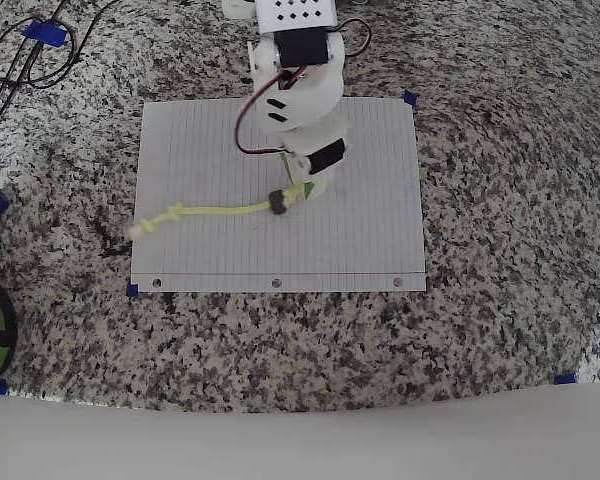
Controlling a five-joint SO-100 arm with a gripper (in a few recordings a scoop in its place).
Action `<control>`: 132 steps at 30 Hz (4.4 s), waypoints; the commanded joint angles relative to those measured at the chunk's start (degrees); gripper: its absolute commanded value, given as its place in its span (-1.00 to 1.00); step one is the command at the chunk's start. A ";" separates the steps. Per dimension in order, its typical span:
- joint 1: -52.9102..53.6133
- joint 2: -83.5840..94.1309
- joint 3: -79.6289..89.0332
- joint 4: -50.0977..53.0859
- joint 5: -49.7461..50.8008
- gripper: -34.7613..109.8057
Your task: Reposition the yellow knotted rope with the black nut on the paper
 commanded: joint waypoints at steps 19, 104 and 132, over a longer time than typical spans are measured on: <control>2.90 38.67 13.89 -14.68 -20.74 -0.52; -8.61 89.21 59.59 -4.31 4.04 0.21; 18.72 27.86 14.68 10.46 0.09 0.12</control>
